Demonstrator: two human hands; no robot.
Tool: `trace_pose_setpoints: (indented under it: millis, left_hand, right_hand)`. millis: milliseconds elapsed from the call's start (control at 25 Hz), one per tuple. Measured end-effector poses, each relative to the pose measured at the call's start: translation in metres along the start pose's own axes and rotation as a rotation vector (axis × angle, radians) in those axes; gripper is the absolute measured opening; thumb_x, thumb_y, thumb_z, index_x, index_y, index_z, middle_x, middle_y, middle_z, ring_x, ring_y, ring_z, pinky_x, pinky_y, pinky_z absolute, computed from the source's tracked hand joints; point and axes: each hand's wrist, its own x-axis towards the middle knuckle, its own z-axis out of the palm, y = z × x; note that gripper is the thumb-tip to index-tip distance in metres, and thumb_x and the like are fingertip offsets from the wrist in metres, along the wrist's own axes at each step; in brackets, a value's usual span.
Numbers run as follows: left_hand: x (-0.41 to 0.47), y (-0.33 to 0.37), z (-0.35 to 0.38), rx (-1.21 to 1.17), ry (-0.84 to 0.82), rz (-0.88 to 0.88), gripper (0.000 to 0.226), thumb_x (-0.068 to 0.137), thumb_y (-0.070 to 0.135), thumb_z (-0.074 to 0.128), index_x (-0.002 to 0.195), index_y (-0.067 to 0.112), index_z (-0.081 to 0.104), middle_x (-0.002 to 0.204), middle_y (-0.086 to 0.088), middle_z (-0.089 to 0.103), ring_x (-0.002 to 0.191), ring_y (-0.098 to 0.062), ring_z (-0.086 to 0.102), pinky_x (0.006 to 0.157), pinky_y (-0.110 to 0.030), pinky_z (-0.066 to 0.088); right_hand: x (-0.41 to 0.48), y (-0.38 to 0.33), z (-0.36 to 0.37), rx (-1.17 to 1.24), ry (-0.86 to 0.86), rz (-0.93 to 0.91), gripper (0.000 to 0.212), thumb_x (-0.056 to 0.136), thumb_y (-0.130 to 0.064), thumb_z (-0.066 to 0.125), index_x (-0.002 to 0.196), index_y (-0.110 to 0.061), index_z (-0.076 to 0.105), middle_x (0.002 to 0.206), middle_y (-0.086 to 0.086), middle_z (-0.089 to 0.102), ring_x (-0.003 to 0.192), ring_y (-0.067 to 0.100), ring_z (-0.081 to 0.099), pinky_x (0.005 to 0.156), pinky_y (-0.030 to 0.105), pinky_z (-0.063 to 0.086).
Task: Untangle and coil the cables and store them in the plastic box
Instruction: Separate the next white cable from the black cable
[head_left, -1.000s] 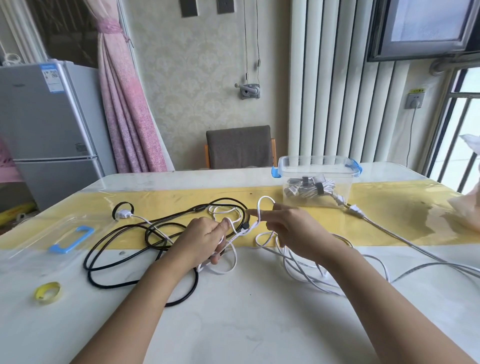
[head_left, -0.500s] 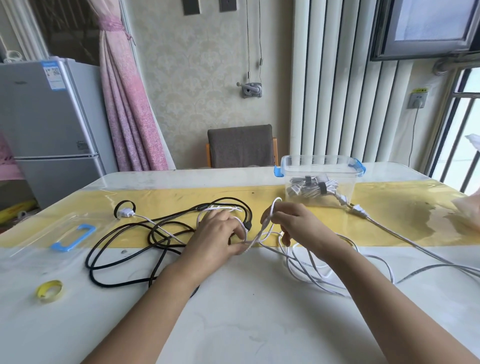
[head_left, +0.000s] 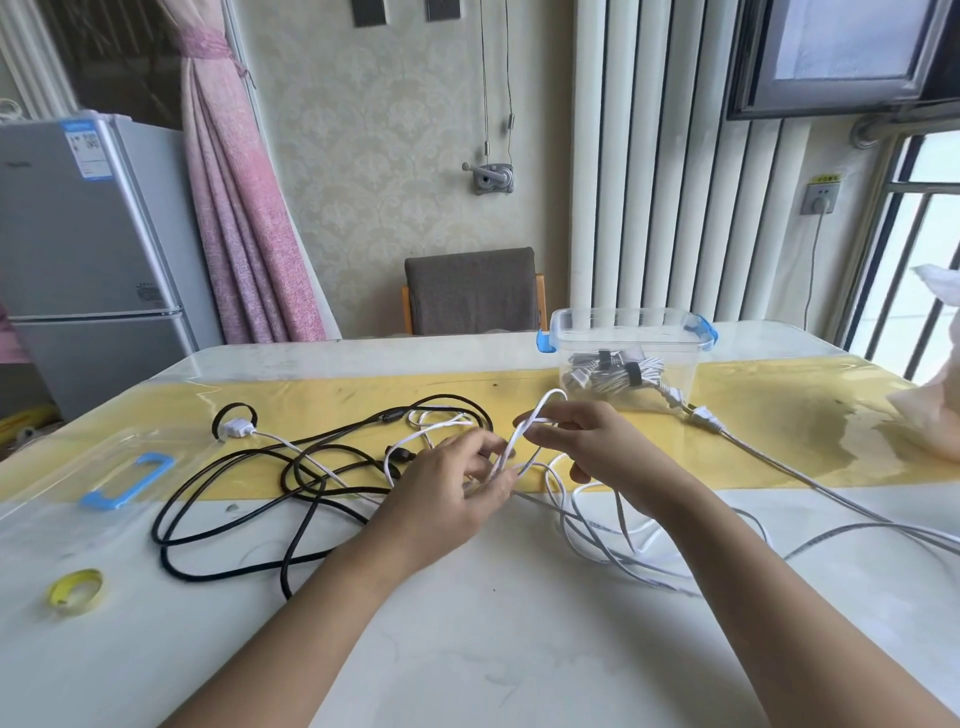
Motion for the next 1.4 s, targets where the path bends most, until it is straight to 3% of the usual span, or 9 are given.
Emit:
trace_pose_setpoints:
  millis: [200,400,520,640,800,880,1080,1240,1400]
  left_hand:
    - [0.004,-0.002,-0.001,0.080,0.287,0.071,0.006,0.080,0.019,0.073,0.081,0.019,0.067,0.067,0.015,0.063,0.070,0.002,0.059,0.062,-0.006,0.036]
    - [0.005,-0.007,0.001,0.381,0.355,0.211,0.026,0.077,0.028,0.047,0.066,0.015,0.068,0.052,0.005,0.049,0.054,-0.011,0.044,0.052,-0.026,0.043]
    - [0.004,-0.011,-0.001,0.423,0.301,0.159,0.027,0.076,0.029,0.043,0.060,0.015,0.060,0.047,0.005,0.039,0.047,-0.012,0.033,0.044,-0.025,0.037]
    - [0.004,-0.005,-0.001,0.146,0.097,-0.037,0.027,0.087,0.022,0.053,0.064,0.013,0.063,0.051,0.003,0.061,0.045,-0.007,0.042,0.048,-0.019,0.032]
    - [0.005,0.002,-0.012,-0.252,-0.139,-0.360,0.047,0.092,0.015,0.045,0.047,0.016,0.061,0.046,-0.005,0.059,0.053,-0.007,0.053,0.060,-0.017,0.040]
    - [0.005,-0.003,-0.016,-0.457,-0.282,-0.507,0.039,0.094,0.012,0.045,0.059,0.010,0.063,0.037,-0.001,0.045,0.041,-0.015,0.042,0.052,-0.023,0.037]
    - [0.005,-0.008,-0.025,-0.738,-0.353,-0.712,0.035,0.096,-0.005,0.036,0.065,0.005,0.051,0.043,0.000,0.033,0.027,-0.004,0.020,0.038,-0.015,0.024]
    - [0.004,-0.003,-0.025,-0.643,-0.425,-0.595,0.016,0.089,0.006,0.043,0.079,0.001,0.055,0.046,-0.008,0.045,0.028,-0.011,0.033,0.038,-0.019,0.030]
    - [0.005,-0.002,-0.031,-0.735,-0.407,-0.377,0.040,0.074,0.021,0.051,0.112,0.009,0.058,0.059,-0.010,0.053,0.039,-0.015,0.037,0.044,-0.022,0.034]
  right_hand:
    - [0.001,0.004,-0.001,-0.134,0.060,-0.011,0.023,0.090,-0.037,0.061,0.092,-0.017,0.072,0.039,-0.015,0.042,0.040,0.005,0.036,0.043,0.011,0.026]
    - [-0.002,0.004,0.005,-0.383,0.098,-0.036,0.040,0.082,-0.054,0.061,0.076,-0.018,0.077,0.046,-0.003,0.051,0.042,0.007,0.042,0.043,0.016,0.030]
    - [-0.002,0.004,0.014,-0.475,0.041,-0.031,0.037,0.088,-0.049,0.056,0.079,-0.019,0.077,0.062,0.012,0.062,0.056,0.019,0.050,0.056,0.029,0.038]
    - [-0.002,0.008,0.029,-0.682,-0.009,-0.180,0.017,0.093,-0.023,0.051,0.092,-0.019,0.067,0.080,0.008,0.070,0.077,0.030,0.060,0.066,0.036,0.045]
    - [-0.005,0.006,0.038,-0.672,-0.064,-0.324,0.044,0.088,0.000,0.045,0.120,-0.028,0.056,0.107,-0.002,0.065,0.093,0.020,0.059,0.072,0.033,0.048]
    - [-0.009,-0.002,0.041,-0.600,-0.151,-0.387,0.044,0.089,0.000,0.045,0.123,-0.026,0.057,0.113,-0.002,0.056,0.096,0.013,0.054,0.076,0.027,0.043]
    - [-0.023,-0.013,0.043,-0.586,-0.345,-0.330,0.024,0.095,-0.016,0.046,0.114,-0.024,0.059,0.114,0.000,0.058,0.103,0.014,0.050,0.079,0.027,0.039]
    - [-0.024,-0.017,0.051,-0.504,-0.406,-0.125,0.016,0.101,-0.028,0.038,0.095,-0.019,0.050,0.097,-0.002,0.057,0.091,0.016,0.050,0.074,0.028,0.038]
    - [-0.019,-0.027,0.018,-0.396,-0.430,0.082,0.029,0.095,-0.029,0.048,0.079,-0.021,0.070,0.066,-0.006,0.044,0.050,0.006,0.039,0.049,0.020,0.030]
